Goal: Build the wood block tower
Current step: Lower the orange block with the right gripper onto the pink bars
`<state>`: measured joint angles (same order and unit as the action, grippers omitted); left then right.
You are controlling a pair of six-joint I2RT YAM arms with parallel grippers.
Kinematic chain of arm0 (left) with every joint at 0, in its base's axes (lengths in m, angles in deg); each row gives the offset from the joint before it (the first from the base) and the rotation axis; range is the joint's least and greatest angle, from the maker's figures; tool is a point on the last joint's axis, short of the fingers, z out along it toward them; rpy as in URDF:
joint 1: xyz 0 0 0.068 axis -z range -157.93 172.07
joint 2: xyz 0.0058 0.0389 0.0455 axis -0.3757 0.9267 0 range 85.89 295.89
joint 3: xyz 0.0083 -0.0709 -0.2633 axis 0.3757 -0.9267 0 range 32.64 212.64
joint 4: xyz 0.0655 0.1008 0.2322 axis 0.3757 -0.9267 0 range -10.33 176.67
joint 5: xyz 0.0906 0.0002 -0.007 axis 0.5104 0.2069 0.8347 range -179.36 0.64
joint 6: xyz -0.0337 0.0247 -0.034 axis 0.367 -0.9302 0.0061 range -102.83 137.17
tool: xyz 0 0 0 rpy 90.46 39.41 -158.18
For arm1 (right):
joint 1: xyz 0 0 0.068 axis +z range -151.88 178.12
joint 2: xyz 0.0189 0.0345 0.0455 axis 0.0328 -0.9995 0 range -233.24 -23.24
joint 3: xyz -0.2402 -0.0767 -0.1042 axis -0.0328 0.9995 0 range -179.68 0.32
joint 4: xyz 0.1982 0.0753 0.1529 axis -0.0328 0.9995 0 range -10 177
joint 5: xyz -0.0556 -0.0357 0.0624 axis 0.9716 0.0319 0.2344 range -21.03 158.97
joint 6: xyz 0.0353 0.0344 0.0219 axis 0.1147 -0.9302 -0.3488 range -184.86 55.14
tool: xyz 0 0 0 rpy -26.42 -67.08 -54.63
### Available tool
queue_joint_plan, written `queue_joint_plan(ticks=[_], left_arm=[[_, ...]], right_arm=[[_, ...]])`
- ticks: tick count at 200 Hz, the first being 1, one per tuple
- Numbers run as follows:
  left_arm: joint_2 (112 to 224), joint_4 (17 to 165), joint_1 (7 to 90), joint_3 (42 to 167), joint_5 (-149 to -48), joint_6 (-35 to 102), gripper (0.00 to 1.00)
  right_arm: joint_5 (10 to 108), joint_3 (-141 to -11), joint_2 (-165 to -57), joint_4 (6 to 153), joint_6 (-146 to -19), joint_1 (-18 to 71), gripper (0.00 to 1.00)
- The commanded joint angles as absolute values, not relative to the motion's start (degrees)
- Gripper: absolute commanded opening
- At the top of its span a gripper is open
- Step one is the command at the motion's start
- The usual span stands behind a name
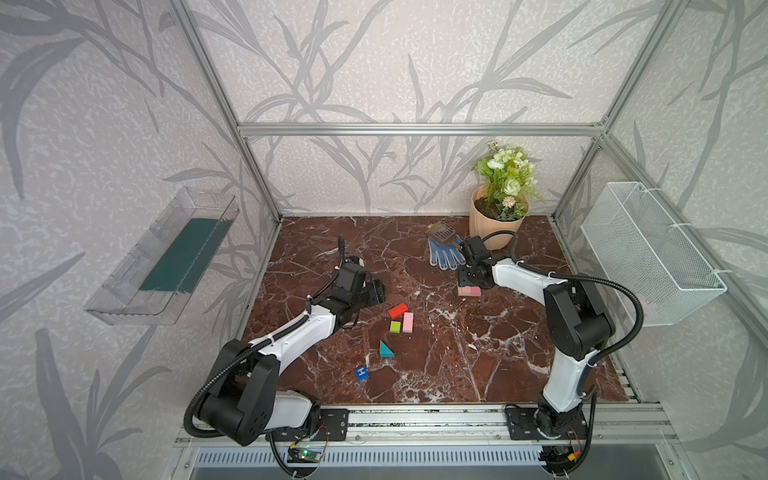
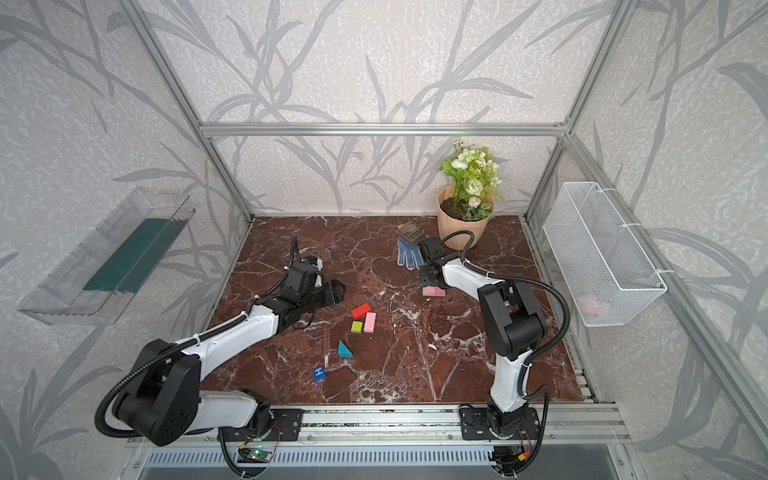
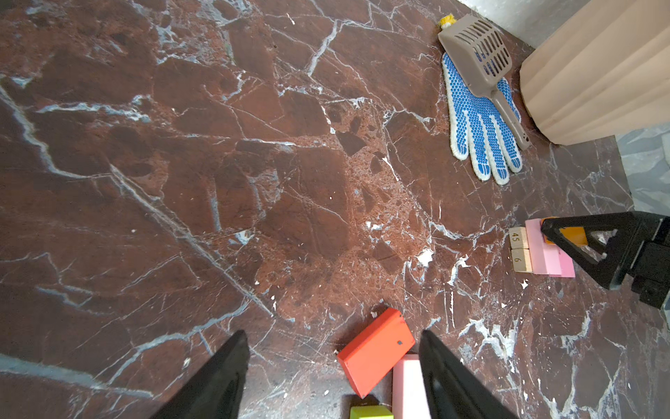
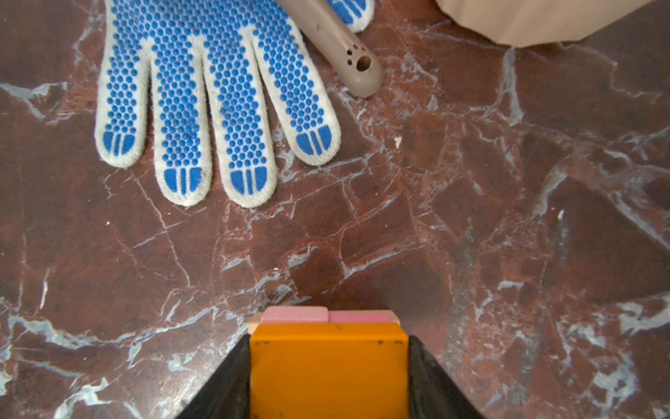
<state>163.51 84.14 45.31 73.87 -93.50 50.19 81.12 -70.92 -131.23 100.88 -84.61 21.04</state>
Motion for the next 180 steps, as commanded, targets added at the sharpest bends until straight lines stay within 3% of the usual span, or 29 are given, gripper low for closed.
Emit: queue_joint_plan(ticks=[1,75,180], left_arm=[[164.10,84.03,45.62,75.75,-93.33,49.80,0.75],[164.18,84.03,45.62,75.73,-93.38,49.86,0.75],[164.42,84.03,45.62,75.96,-93.24,49.77,0.75]], right_arm=[[82.16,-70.91,-131.01,101.11,-84.77,20.84,0.66],[81.85,-70.70,-130.72,100.71,-84.65,20.78,0.73],[81.01,-69.73,-130.12,99.88,-84.33,20.83,0.63]])
